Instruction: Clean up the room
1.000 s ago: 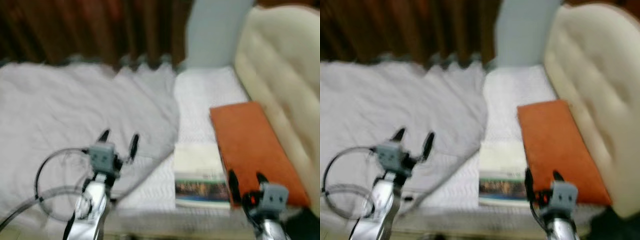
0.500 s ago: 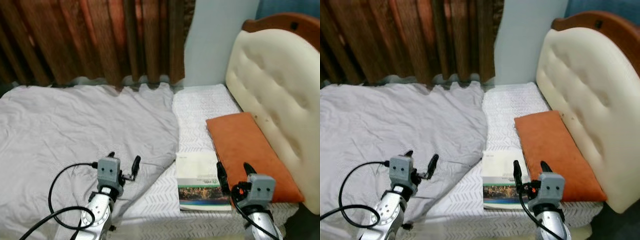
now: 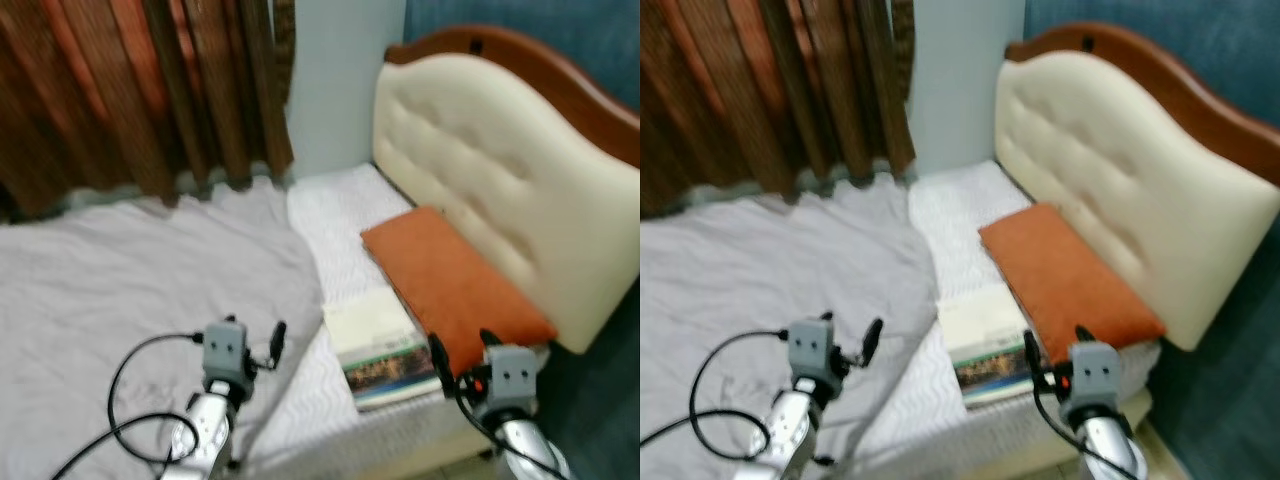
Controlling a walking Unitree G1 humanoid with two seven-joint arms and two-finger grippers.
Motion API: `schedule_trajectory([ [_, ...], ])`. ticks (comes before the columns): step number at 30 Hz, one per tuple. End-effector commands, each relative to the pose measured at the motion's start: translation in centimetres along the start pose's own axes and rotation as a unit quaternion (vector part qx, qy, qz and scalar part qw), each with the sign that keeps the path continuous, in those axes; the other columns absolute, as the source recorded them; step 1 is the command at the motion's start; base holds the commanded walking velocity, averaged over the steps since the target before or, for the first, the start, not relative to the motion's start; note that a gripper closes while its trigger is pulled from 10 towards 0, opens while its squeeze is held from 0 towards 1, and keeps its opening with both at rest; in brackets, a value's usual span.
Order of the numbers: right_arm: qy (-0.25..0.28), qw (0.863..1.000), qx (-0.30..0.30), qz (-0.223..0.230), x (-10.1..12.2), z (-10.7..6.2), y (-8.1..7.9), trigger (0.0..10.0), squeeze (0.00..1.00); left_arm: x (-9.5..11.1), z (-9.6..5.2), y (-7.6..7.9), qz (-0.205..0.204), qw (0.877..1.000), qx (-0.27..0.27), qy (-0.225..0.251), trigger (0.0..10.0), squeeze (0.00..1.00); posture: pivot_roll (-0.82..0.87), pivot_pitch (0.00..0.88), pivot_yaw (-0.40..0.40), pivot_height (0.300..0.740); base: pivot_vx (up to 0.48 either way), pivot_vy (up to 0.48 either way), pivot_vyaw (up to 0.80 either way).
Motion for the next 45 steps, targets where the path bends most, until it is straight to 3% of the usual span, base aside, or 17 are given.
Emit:
schedule_trajectory([
  [1, 0.001, 1.0, 0.017, 0.004, 0.2, 0.5, -0.9, 10.0, 0.0, -0.2, -0.1, -1.2, 0.009, 1.0, 0.015, -0.006, 10.0, 0.0, -0.11, 0.002, 0.023, 0.74, 0.0, 0.48, 0.0],
  [15, -0.014, 0.999, 0.033, 0.009, -0.4, 0.5, -1.0, 10.0, 0.0, -0.5, -0.2, -1.7, 0.007, 0.999, 0.024, -0.02, 10.0, 0.0, -0.12, 0.017, 0.022, 0.74, 0.0, 0.48, 0.0],
  [16, -0.017, 0.999, 0.038, 0.007, -0.5, -0.1, -0.9, 10.0, 0.0, -0.9, -0.3, -2.1, 0.03, 0.999, 0.035, -0.029, 10.0, 0.0, -0.12, 0.049, 0.014, 0.74, 0.0, 0.315, 0.0],
  [19, -0.023, 0.999, 0.046, 0.007, -0.5, -0.6, -1.0, 10.0, 0.0, -1.8, 0.2, -3.0, 0.044, 0.996, 0.047, -0.055, 10.0, 0.0, -0.13, 0.082, 0.006, 0.74, 0.0, 0.0, 0.0],
  [20, -0.035, 0.998, 0.052, 0.012, -0.7, -1.7, -1.2, 10.0, 0.0, -2.7, 1.3, -4.8, 0.045, 0.994, 0.066, -0.078, 10.0, 0.0, -0.15, 0.165, -0.012, 0.74, 0.0, 0.0, 0.0],
  [21, -0.041, 0.998, 0.053, 0.014, -0.8, -2.0, -1.3, 10.0, 0.0, -3.0, 1.7, -5.3, 0.046, 0.993, 0.07, -0.087, 10.0, 0.0, -0.15, 0.165, -0.012, 0.74, 0.0, 0.0, 0.0],
  [22, -0.041, 0.998, 0.053, 0.014, -0.8, -2.0, -1.3, 10.0, 0.0, -3.0, 1.7, -5.3, 0.046, 0.993, 0.07, -0.087, 10.0, 0.0, -0.15, 0.165, -0.012, 0.74, 0.0, 0.0, 0.0],
  [26, -0.082, 0.993, 0.084, 0.014, -1.7, -5.5, -2.9, 10.0, 0.0, -3.2, 3.8, -7.0, 0.073, 0.987, 0.076, -0.122, 10.0, 0.0, -0.22, 0.349, -0.04, 0.74, 0.0, 0.0, 0.0],
  [28, -0.086, 0.992, 0.087, 0.014, -1.5, -6.3, -3.1, 10.0, 0.0, -3.0, 4.0, -7.2, 0.081, 0.986, 0.08, -0.121, 10.0, 0.0, -0.23, 0.372, -0.045, 0.74, 0.0, 0.0, 0.0],
  [29, -0.107, 0.99, 0.086, 0.021, -1.4, -8.7, -3.6, 10.0, 0.0, -3.0, 4.3, -8.8, 0.092, 0.98, 0.108, -0.139, 10.0, 0.0, -0.28, 0.491, -0.057, 0.74, 0.0, 0.0, 0.0],
  [32, -0.134, 0.987, 0.086, 0.027, -1.5, -11.2, -4.2, 10.0, 0.0, -3.2, 4.5, -9.9, 0.079, 0.975, 0.13, -0.162, 10.0, 0.0, -0.3, 0.545, -0.055, 0.74, 0.0, 0.0, 0.0],
  [34, -0.144, 0.986, 0.085, 0.027, -1.0, -12.7, -4.5, 10.0, 0.0, -3.1, 4.9, -10.1, 0.065, 0.975, 0.132, -0.166, 10.0, 0.0, -0.33, 0.605, -0.061, 0.74, 0.0, 0.0, 0.0],
  [35, -0.154, 0.984, 0.081, 0.028, -0.4, -14.5, -4.7, 10.0, 0.0, -2.5, 5.5, -9.8, 0.052, 0.978, 0.125, -0.159, 10.0, 0.0, -0.35, 0.645, -0.061, 0.74, 0.0, 0.0, 0.0],
  [38, -0.166, 0.983, 0.08, 0.024, -0.1, -16.0, -5.0, 10.0, 0.0, -1.9, 6.2, -9.2, 0.018, 0.982, 0.116, -0.148, 10.0, 0.0, -0.37, 0.667, -0.061, 0.74, 0.0, 0.0, 0.0],
  [39, -0.18, 0.981, 0.065, 0.033, 0.2, -17.5, -5.2, 10.0, 0.0, -1.1, 6.9, -8.7, -0.011, 0.985, 0.112, -0.131, 10.0, 0.0, -0.38, 0.678, -0.058, 0.74, 0.0, 0.0, 0.0],
  [42, -0.199, 0.978, 0.058, 0.037, 0.5, -19.1, -5.9, 10.0, 0.0, 0.3, 7.8, -8.1, -0.045, 0.988, 0.102, -0.103, 10.0, 0.0, -0.39, 0.697, -0.051, 0.74, 0.0, 0.0, 0.0],
  [45, -0.205, 0.976, 0.056, 0.042, 0.5, -19.5, -6.3, 10.0, 0.0, 0.7, 8.1, -7.6, -0.05, 0.99, 0.093, -0.093, 10.0, 0.0, -0.39, 0.703, -0.039, 0.74, 0.0, 0.0, 0.0],
])
Point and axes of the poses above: a point about 5 cm out from each wrist's last joint towards the gripper, its own z axis pointing out of the wrist towards the gripper, its own x axis along the axis of the wrist's last joint, y = z × x, the point moved 5 cm from there along z, pointing out of the wrist towards the gripper, and after that the axes turned 9 degrees about z, right-handed, at the moved point
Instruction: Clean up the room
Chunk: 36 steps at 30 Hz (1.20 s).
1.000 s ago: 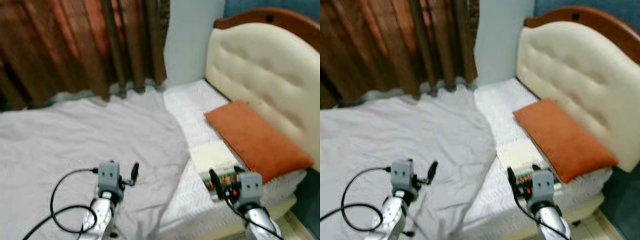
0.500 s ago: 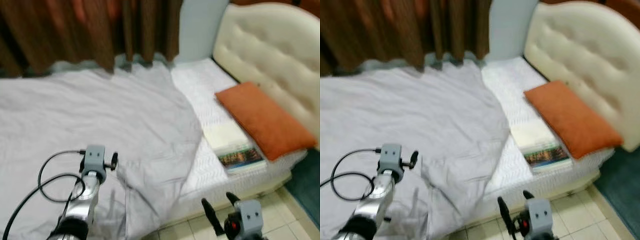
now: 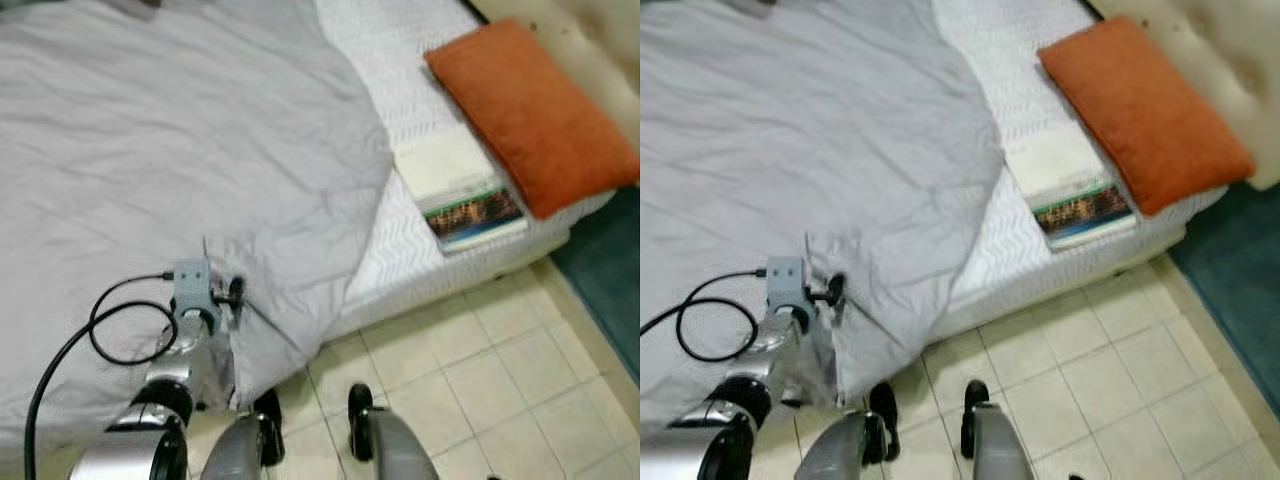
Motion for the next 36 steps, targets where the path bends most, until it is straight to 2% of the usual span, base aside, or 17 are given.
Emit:
schedule_trajectory([
  [1, -0.015, 1.0, -0.003, 0.001, -0.4, -0.5, -0.4, 10.0, 0.0, -1.6, -0.4, 0.6, -0.013, 1.0, -0.011, -0.019, 10.0, 0.0, -0.39, 0.697, -0.03, 0.74, 0.0, 0.0, 0.0],
  [5, -0.02, 1.0, -0.008, 0.007, -0.5, -0.7, -0.7, 10.0, 0.0, -2.5, -0.6, 1.0, 0.004, 0.999, -0.015, -0.036, 10.0, 0.0, -0.38, 0.689, -0.012, 0.74, 0.0, 0.0, 0.0],
  [6, -0.022, 1.0, -0.011, 0.009, -0.7, -0.8, -0.7, 10.0, 0.0, -3.7, -1.0, 0.8, 0.008, 0.998, -0.012, -0.06, 10.0, 0.0, -0.39, 0.691, -0.008, 0.74, 0.0, 0.0, 0.0],
  [10, -0.029, 0.999, -0.018, 0.012, -1.0, -1.2, -0.6, 10.0, 0.0, -5.3, -1.5, 1.4, -0.009, 0.995, -0.023, -0.092, 10.0, 0.0, -0.4, 0.696, -0.007, 0.74, 0.0, 0.0, 0.0],
  [11, -0.032, 0.999, -0.019, 0.012, -1.1, -1.4, -0.7, 10.0, 0.0, -5.7, -1.6, 1.6, -0.019, 0.995, -0.023, -0.101, 7.2, 0.0, -0.4, 0.699, -0.009, 0.74, 0.0, 0.0, 0.0],
  [12, -0.034, 0.999, -0.02, 0.012, -1.2, -1.5, -0.7, 10.0, 0.0, -5.9, -1.7, 1.6, -0.025, 0.994, -0.021, -0.105, 7.2, 0.0, -0.4, 0.699, -0.009, 0.74, 0.0, 0.0, 0.0],
  [13, -0.035, 0.999, -0.02, 0.012, -1.3, -1.6, -0.8, 10.0, 0.0, -6.1, -1.7, 1.6, -0.032, 0.993, -0.02, -0.109, 0.0, 0.0, -0.41, 0.7, -0.009, 0.74, 0.0, 0.0, 0.0],
  [15, -0.037, 0.999, -0.021, 0.013, -1.3, -1.7, -0.8, 10.0, 0.0, -6.2, -1.7, 1.8, -0.035, 0.993, -0.025, -0.111, 0.0, 0.0, -0.41, 0.702, -0.008, 0.74, 0.0, 0.0, 0.0],
  [25, -0.029, 0.999, -0.026, 0.014, -1.3, -0.9, -0.6, 10.0, 0.0, -4.3, -1.1, 4.3, 0.045, 0.992, -0.088, -0.08, 0.0, 0.0, -0.38, 0.679, 0.015, 0.74, 0.0, 0.0, 0.0],
  [28, -0.027, 0.999, -0.026, 0.015, -1.3, -0.8, -0.6, 10.0, 0.0, -4.2, -1.1, 4.5, 0.048, 0.992, -0.092, -0.077, 0.0, 0.0, -0.37, 0.678, 0.017, 0.74, 0.0, 0.0, 0.0],
  [29, -0.024, 0.999, -0.024, 0.015, -1.3, -0.5, -0.6, 10.0, 0.0, -4.1, -1.1, 4.9, 0.065, 0.99, -0.106, -0.07, 0.0, 0.0, -0.37, 0.674, 0.02, 0.74, 0.0, 0.0, 0.0],
  [34, -0.022, 0.999, -0.023, 0.015, -1.3, -0.2, -0.5, 10.0, 0.0, -3.9, -1.2, 5.3, 0.082, 0.987, -0.124, -0.06, 0.0, 0.0, -0.36, 0.661, 0.023, 0.74, 0.0, 0.0, 0.0],
  [36, -0.022, 0.999, -0.023, 0.014, -1.3, 0.0, -0.4, 10.0, 0.0, -3.7, -1.3, 6.1, 0.098, 0.983, -0.144, -0.05, 0.0, 0.0, -0.36, 0.658, 0.019, 0.74, 0.0, 0.0, 0.0],
])
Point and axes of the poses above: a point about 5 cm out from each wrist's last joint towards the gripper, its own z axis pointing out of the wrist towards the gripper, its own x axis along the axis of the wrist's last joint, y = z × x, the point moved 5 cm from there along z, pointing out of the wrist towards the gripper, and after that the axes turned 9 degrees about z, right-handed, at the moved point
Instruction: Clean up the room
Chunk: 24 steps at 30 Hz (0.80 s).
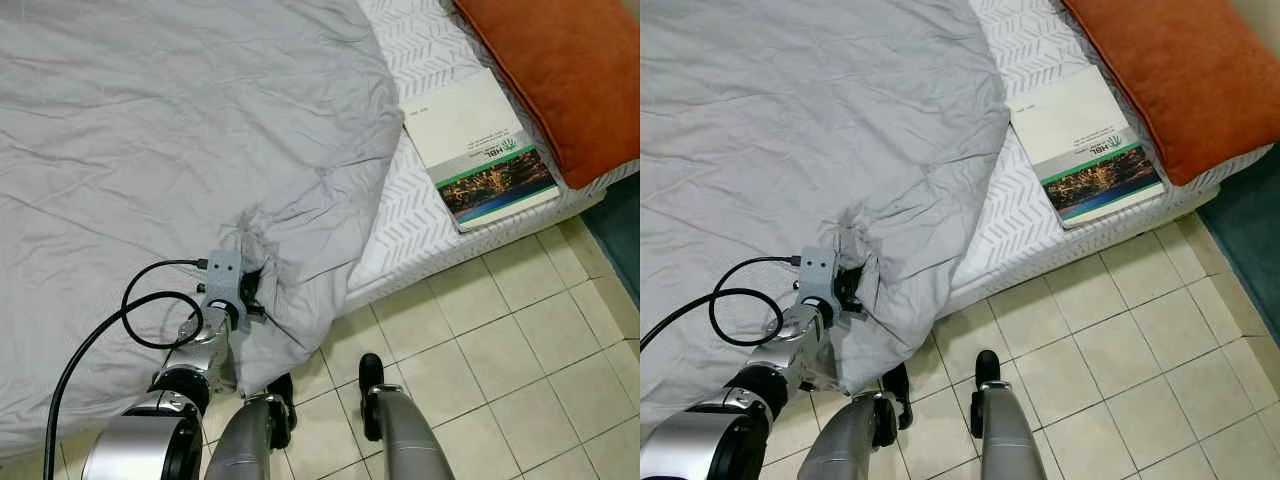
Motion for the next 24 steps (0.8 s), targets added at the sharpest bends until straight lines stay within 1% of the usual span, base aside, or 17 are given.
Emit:
schedule_trajectory([
  [1, -0.037, 0.999, -0.011, 0.005, -1.7, -0.3, 0.4, 10.0, 0.0, -2.9, -0.8, 2.7, 0.018, 0.998, -0.054, -0.041, 0.0, 0.0, -0.37, 0.657, 0.017, 0.74, 0.0, 0.0, 0.0],
  [3, -0.039, 0.999, -0.01, 0.003, -1.7, -0.3, 0.5, 10.0, 0.0, -2.4, -0.6, 4.0, 0.033, 0.996, -0.082, -0.029, 0.0, 0.0, -0.37, 0.655, 0.014, 0.74, 0.0, 0.0, 0.0],
  [4, -0.039, 0.999, -0.01, 0.003, -1.7, -0.3, 0.5, 10.0, 0.0, -2.4, -0.6, 4.0, 0.033, 0.996, -0.082, -0.029, 0.0, 0.0, -0.37, 0.655, 0.014, 0.74, 0.0, 0.0, 0.0],
  [5, -0.039, 0.999, -0.01, 0.002, -1.8, -0.4, 0.5, 10.0, 0.0, -2.2, -0.6, 4.5, 0.04, 0.994, -0.094, -0.024, 0.0, 0.0, -0.37, 0.655, 0.013, 0.74, 0.0, 0.0, 0.0],
  [8, -0.047, 0.999, -0.007, 0.0, -1.9, -0.8, 0.6, 10.0, 0.0, -1.7, -0.7, 6.8, 0.074, 0.987, -0.141, -0.008, 0.0, 0.0, -0.37, 0.65, 0.006, 0.74, 0.0, 0.0, 0.0],
  [12, -0.066, 0.998, -0.006, -0.005, -2.5, -2.0, 1.0, 10.0, 0.0, -0.5, -0.9, 10.1, 0.093, 0.974, -0.204, 0.023, 0.0, 0.0, -0.38, 0.646, 0.004, 0.74, 0.0, 0.0, 0.0],
  [13, -0.067, 0.998, -0.007, -0.005, -2.6, -2.1, 1.1, 10.0, 0.0, -0.3, -0.9, 10.5, 0.096, 0.972, -0.212, 0.028, 0.0, 0.0, -0.38, 0.646, 0.004, 0.74, 0.0, 0.0, 0.0],
  [14, -0.067, 0.998, -0.007, -0.005, -2.6, -2.1, 1.1, 10.0, 0.0, -0.3, -0.9, 10.5, 0.096, 0.972, -0.212, 0.028, 0.0, 0.0, -0.38, 0.646, 0.004, 0.74, 0.0, 0.0, 0.0],
  [15, -0.073, 0.997, -0.01, -0.006, -2.8, -2.3, 1.3, 10.0, 0.0, 0.4, -1.1, 12.1, 0.105, 0.965, -0.236, 0.043, 0.0, 0.0, -0.38, 0.638, 0.006, 0.74, 0.0, 0.0, 0.0],
  [16, -0.073, 0.997, -0.01, -0.006, -2.8, -2.3, 1.3, 10.0, 0.0, 0.4, -1.1, 12.1, 0.105, 0.965, -0.236, 0.043, 0.0, 0.0, -0.38, 0.638, 0.006, 0.74, 0.0, 0.0, 0.0],
  [17, -0.075, 0.997, -0.013, -0.007, -2.9, -2.5, 1.5, 10.0, 0.0, 1.2, -1.3, 13.8, 0.115, 0.956, -0.261, 0.059, 0.0, 0.0, -0.38, 0.635, 0.008, 0.74, 0.0, 0.0, 0.0],
  [18, -0.075, 0.997, -0.013, -0.007, -2.9, -2.5, 1.5, 10.0, 0.0, 1.5, -1.4, 14.5, 0.122, 0.953, -0.269, 0.064, 0.0, 0.0, -0.38, 0.635, 0.009, 0.74, 0.0, 0.0, 0.0],
  [19, -0.075, 0.997, -0.013, -0.007, -2.9, -2.5, 1.5, 10.0, 0.0, 1.5, -1.4, 14.5, 0.122, 0.953, -0.269, 0.064, 0.0, 0.0, -0.38, 0.635, 0.009, 0.74, 0.0, 0.0, 0.0],
  [21, -0.076, 0.997, -0.013, -0.007, -3.0, -2.5, 1.5, 10.0, 0.0, 2.0, -1.3, 15.6, 0.129, 0.952, -0.27, 0.067, 0.0, 0.0, -0.38, 0.633, 0.012, 0.74, 0.0, 0.0, 0.0],
  [22, -0.076, 0.997, -0.013, -0.007, -3.0, -2.5, 1.5, 10.0, 0.0, 2.0, -1.3, 15.6, 0.129, 0.952, -0.27, 0.067, 0.0, 0.0, -0.38, 0.633, 0.012, 0.74, 0.0, 0.0, 0.0],
  [23, -0.075, 0.997, -0.013, -0.007, -3.0, -2.5, 1.5, 10.0, 0.0, 2.0, -1.2, 15.7, 0.139, 0.953, -0.261, 0.064, 10.0, 0.0, -0.38, 0.629, 0.015, 0.74, 0.0, 0.0, 0.0],
  [24, -0.075, 0.997, -0.013, -0.007, -3.0, -2.5, 1.5, 10.0, 0.0, 1.9, -1.2, 15.8, 0.142, 0.953, -0.26, 0.06, 10.0, 0.0, -0.38, 0.629, 0.015, 0.74, 0.0, 0.0, 0.0],
])
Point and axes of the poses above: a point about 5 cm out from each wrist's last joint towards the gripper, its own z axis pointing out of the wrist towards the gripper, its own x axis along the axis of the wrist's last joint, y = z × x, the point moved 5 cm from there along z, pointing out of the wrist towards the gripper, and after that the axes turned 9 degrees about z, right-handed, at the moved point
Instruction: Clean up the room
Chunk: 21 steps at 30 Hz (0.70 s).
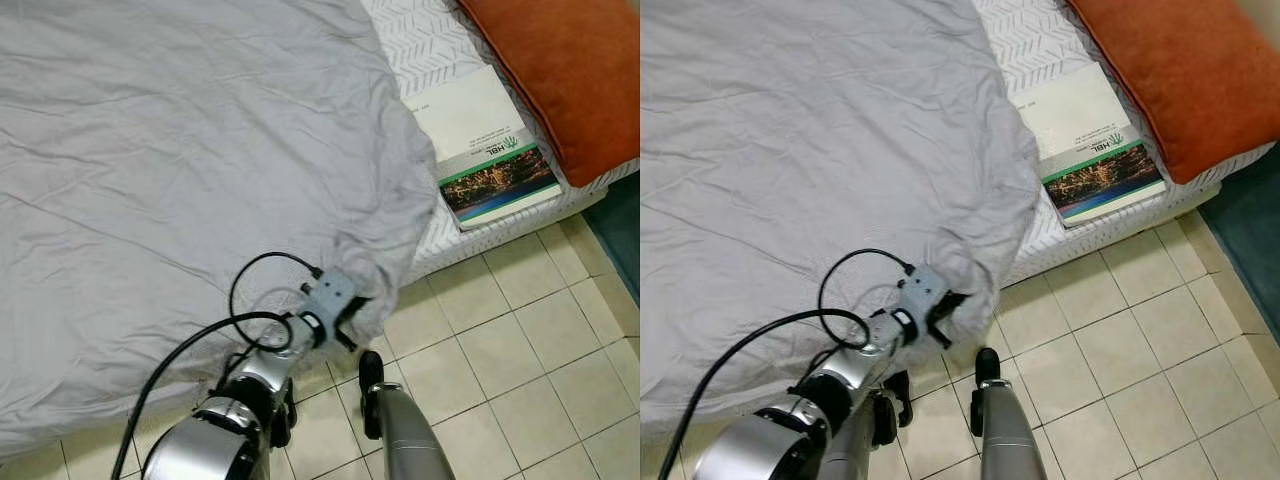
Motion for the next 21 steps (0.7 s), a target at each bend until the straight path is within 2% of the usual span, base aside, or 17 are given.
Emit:
schedule_trajectory([
  [1, -0.036, 0.999, -0.005, 0.012, -1.6, -0.6, 0.1, 10.0, 0.0, -1.5, -0.2, 1.4, -0.002, 0.999, -0.016, -0.028, 10.0, 0.0, -0.38, 0.629, 0.017, 0.74, 0.0, 0.0, 0.0],
  [6, -0.037, 0.999, -0.007, 0.014, -1.9, -0.8, 0.2, 10.0, 0.0, -1.4, -0.3, 1.4, 0.007, 1.0, -0.019, -0.024, 10.0, 0.0, -0.38, 0.63, 0.023, 0.74, 0.0, 0.0, 0.0],
  [12, -0.039, 0.999, -0.006, 0.016, -2.1, -0.7, 0.1, 10.0, 0.0, -1.7, -0.3, 2.3, 0.008, 0.999, -0.033, -0.027, 10.0, 0.0, -0.37, 0.631, 0.025, 0.74, 0.0, -0.463, 0.0],
  [17, -0.039, 0.999, -0.005, 0.015, -2.1, -0.6, 0.1, 10.0, 0.0, -1.7, -0.1, 3.3, 0.031, 0.998, -0.048, -0.032, 10.0, 0.0, -0.37, 0.631, 0.025, 0.74, 0.0, -0.461, 0.0],
  [18, -0.039, 0.999, -0.004, 0.015, -2.1, -0.6, 0.1, 10.0, 0.0, -1.4, 0.1, 4.3, 0.042, 0.997, -0.064, -0.03, 10.0, 0.0, -0.37, 0.63, 0.025, 0.74, 0.0, 0.0, 0.0],
  [20, -0.04, 0.999, -0.004, 0.015, -2.2, -0.6, 0.1, 10.0, 0.0, -1.2, 0.2, 4.8, 0.044, 0.996, -0.071, -0.027, 10.0, 0.0, -0.37, 0.63, 0.025, 0.74, 0.0, 0.0, 0.0],
  [21, -0.04, 0.999, -0.002, 0.014, -2.2, -0.6, 0.0, 10.0, 0.0, -0.7, 0.5, 6.0, 0.067, 0.993, -0.091, -0.021, 10.0, 0.0, -0.36, 0.63, 0.025, 0.74, 0.0, 0.0, 0.0],
])
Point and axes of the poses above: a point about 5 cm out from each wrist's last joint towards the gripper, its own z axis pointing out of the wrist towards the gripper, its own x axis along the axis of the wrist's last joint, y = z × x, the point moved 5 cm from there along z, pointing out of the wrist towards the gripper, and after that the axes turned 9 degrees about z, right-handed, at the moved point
